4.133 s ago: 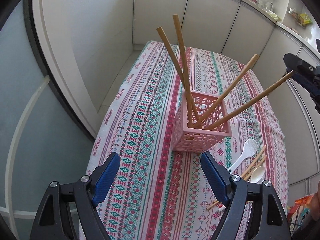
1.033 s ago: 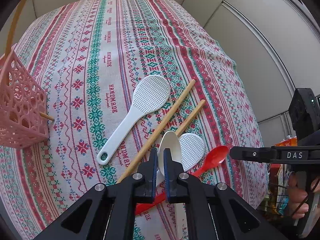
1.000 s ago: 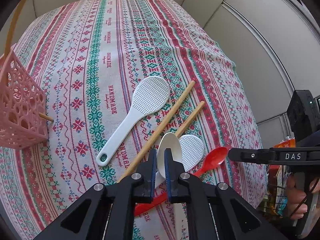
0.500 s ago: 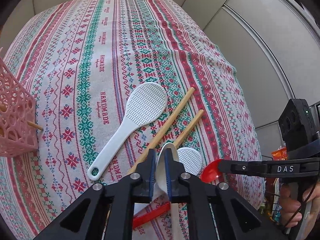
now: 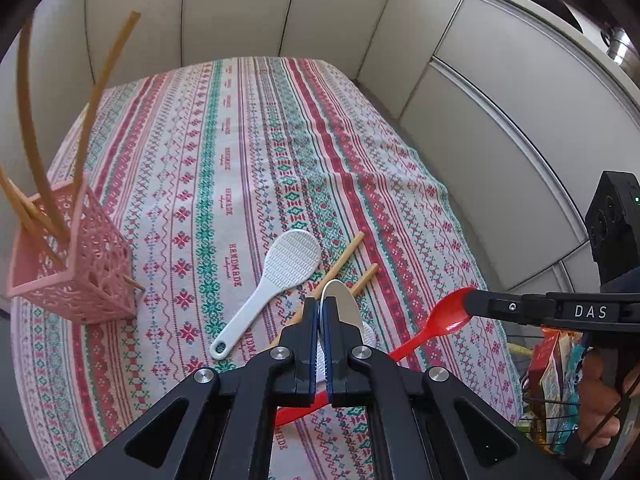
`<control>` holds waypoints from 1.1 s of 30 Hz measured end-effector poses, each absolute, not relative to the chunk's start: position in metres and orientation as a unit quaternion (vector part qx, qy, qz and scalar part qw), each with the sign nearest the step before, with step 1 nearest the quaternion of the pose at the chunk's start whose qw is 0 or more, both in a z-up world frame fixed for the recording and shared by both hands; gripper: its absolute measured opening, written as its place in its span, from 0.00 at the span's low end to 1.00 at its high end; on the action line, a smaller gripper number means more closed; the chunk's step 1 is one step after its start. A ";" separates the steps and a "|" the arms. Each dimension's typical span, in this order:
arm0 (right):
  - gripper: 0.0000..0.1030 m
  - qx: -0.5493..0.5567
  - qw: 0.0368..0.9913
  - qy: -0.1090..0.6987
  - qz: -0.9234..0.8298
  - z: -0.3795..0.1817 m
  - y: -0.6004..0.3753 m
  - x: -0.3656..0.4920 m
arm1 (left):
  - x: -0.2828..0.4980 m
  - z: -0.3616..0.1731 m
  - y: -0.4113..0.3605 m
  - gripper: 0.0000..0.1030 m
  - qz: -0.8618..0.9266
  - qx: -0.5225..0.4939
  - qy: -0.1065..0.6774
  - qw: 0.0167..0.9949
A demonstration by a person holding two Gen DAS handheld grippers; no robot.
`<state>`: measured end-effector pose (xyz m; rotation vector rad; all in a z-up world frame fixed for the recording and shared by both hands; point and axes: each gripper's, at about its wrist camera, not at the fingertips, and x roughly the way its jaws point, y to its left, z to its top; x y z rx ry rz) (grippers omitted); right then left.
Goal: Organize utensils
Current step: 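Carry the white spoon over the pink holder with the left gripper while the right gripper carries the red spoon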
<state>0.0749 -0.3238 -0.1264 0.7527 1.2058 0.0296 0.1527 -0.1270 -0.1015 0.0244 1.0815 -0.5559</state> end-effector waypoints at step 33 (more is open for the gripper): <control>0.01 0.229 0.872 0.432 0.007 -0.022 -0.270 0.066 | 0.129 0.033 0.024 0.02 0.002 -0.029 0.162 0.986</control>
